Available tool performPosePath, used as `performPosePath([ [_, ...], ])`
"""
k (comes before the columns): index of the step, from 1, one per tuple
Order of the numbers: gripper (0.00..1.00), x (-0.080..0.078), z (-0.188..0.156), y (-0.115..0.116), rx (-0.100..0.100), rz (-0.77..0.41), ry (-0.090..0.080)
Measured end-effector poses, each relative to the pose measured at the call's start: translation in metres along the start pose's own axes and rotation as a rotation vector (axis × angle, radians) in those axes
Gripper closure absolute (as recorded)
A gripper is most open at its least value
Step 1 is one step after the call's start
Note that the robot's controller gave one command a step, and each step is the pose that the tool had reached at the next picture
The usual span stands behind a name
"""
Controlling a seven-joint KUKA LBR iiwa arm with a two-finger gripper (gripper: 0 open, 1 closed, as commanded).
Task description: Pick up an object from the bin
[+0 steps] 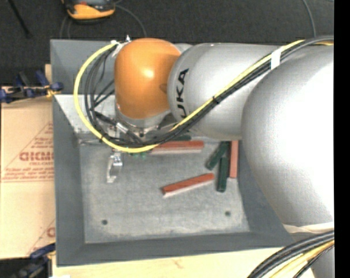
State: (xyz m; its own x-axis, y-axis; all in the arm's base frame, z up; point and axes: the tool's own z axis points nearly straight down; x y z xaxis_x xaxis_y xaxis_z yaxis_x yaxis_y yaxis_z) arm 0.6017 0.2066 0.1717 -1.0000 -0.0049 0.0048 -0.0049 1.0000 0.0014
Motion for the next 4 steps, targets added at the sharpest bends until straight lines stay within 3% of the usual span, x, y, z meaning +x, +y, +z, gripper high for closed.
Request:
performPosePath([
  [1,0.0,-0.002,-0.005,-0.001,-0.002,0.003,-0.008],
  [2,1.0,-0.014,0.091,-0.062,-0.008,0.105,-0.01],
  [3,1.0,-0.014,0.091,-0.062,-0.008,0.106,-0.011],
  [4,1.0,-0.012,0.059,-0.073,0.0,0.08,-0.002],
])
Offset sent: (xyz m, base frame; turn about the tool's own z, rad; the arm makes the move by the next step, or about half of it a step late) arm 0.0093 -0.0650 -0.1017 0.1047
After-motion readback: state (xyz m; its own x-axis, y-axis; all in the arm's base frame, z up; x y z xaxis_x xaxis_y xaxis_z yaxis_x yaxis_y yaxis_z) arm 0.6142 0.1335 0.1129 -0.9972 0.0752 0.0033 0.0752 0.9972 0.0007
